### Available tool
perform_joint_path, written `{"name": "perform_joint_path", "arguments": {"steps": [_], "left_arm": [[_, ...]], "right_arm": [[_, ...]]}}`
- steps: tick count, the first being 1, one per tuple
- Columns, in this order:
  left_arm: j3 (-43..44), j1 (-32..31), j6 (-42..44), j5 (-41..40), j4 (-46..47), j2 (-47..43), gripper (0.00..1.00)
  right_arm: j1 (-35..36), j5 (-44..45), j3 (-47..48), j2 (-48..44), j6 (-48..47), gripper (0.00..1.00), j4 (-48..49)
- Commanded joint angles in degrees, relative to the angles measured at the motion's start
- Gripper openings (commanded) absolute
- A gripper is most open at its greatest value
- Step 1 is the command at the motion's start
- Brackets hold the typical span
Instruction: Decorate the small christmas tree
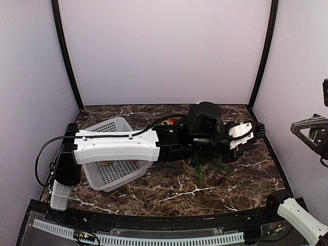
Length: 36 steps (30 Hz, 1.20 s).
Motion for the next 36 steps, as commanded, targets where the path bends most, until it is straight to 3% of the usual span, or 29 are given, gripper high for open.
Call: {"name": "perform_joint_path", "arguments": {"steps": [1, 9, 15, 23, 36], "left_arm": [[-0.84, -0.36, -0.81, 0.02, 3.26, -4.43, 0.16], [-1.14, -0.36, -1.09, -3.55, 3.33, -4.85, 0.18], [-6.50, -0.36, -1.99, -5.51, 5.85, -8.05, 0.26], [-3.96, -0.36, -1.51, -5.04, 7.41, -6.71, 0.31], [1.52, -0.36, -2.13, -1.07, 7.09, -3.27, 0.25]], "right_arm": [[-0.38, -1.30, -0.50, -0.73, 1.12, 0.00, 3.09], [-0.40, -1.38, -0.27, -0.60, 1.10, 0.00, 3.24], [-0.36, -1.36, -0.53, -0.56, 0.99, 0.00, 3.36], [-0.34, -1.22, -0.71, -0.60, 1.36, 0.00, 3.60], [-0.93, -2.15, -2.12, -0.61, 3.60, 0.00, 7.05]]}}
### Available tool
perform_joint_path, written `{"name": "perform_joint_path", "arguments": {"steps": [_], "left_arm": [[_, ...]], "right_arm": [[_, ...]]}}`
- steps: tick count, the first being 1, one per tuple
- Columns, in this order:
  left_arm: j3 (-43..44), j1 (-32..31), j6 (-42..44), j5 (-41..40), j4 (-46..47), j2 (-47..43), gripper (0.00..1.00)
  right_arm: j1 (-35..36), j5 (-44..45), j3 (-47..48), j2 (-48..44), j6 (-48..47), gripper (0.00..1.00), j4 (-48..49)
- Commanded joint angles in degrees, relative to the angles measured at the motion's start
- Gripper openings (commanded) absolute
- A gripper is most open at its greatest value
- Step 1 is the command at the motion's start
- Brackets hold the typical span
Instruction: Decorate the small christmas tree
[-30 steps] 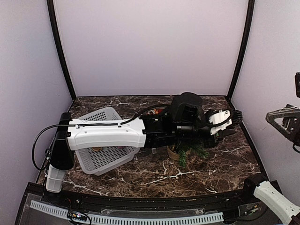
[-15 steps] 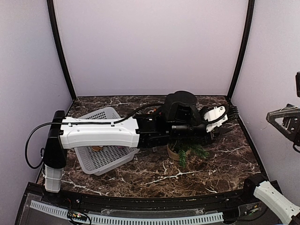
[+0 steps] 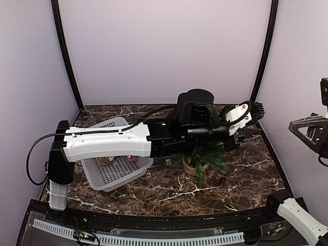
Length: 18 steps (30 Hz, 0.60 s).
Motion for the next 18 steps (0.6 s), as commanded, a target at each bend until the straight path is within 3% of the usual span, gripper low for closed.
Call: {"name": "perform_joint_path", "arguments": {"steps": [1, 11, 18], "left_arm": [[2.49, -0.28, -0.91, 2.93, 1.16, 0.69, 0.24], [2.63, -0.32, -1.62, 6.33, -0.17, 1.13, 0.24], [2.28, -0.32, -2.06, 9.12, -0.82, 0.60, 0.09]], "right_arm": [[-0.45, -1.09, -0.22, -0.45, 1.38, 0.00, 3.86], [-0.54, -1.43, -0.20, 0.01, 1.96, 0.00, 4.67], [-0.49, -1.23, -0.43, 0.26, 1.99, 0.00, 4.90]]}}
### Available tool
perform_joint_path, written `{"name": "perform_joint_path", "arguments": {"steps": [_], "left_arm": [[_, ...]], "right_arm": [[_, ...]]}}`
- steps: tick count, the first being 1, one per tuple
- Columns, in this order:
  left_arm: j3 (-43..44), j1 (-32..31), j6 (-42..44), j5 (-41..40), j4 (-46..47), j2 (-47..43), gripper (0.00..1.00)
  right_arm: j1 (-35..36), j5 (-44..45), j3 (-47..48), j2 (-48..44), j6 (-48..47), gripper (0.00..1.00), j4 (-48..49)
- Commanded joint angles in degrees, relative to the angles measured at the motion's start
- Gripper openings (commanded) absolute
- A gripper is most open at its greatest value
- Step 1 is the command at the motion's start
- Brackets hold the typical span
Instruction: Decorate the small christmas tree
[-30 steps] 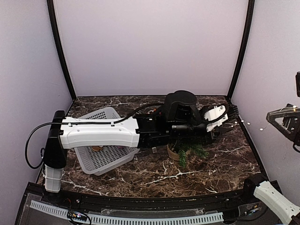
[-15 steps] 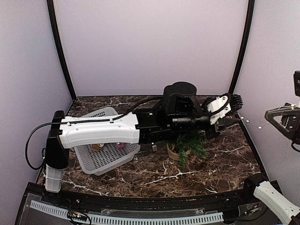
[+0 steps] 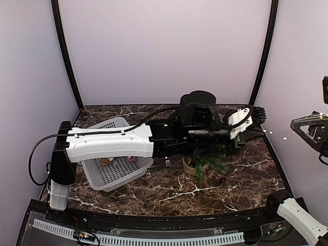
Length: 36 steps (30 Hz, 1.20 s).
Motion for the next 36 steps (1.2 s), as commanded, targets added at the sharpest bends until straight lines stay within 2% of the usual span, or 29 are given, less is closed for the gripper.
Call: {"name": "perform_joint_path", "arguments": {"steps": [1, 5, 9, 14, 22, 29, 36], "left_arm": [[0.97, -0.32, -1.24, 3.31, -0.13, -0.69, 0.08], [-0.24, -0.28, -1.51, 3.51, 0.67, -1.45, 0.01], [-4.64, -0.32, -2.39, 4.00, 2.42, -3.98, 0.00], [-17.38, -0.41, -4.58, 2.91, 7.16, -11.69, 0.00], [-32.11, -0.41, -8.28, -3.64, 10.84, -21.76, 0.00], [-36.55, -0.32, -9.52, -9.01, 11.80, -24.81, 0.00], [-38.10, 0.62, -12.33, -12.71, 11.57, -25.64, 0.00]], "right_arm": [[-0.25, -0.75, -0.56, 0.27, 0.73, 0.00, 2.55], [-0.28, -0.56, -1.56, 0.09, 1.61, 0.00, 3.91], [-0.53, 0.77, -1.99, 0.54, 1.49, 0.00, 4.51], [-0.69, 3.52, -3.68, 1.96, 0.45, 0.00, 5.40], [-0.78, 4.37, -8.51, 3.15, 5.50, 0.00, 16.44], [-0.80, 4.25, -10.70, 5.56, 7.91, 0.00, 23.26], [-0.72, 5.50, -11.88, 8.88, 7.04, 0.00, 25.47]]}}
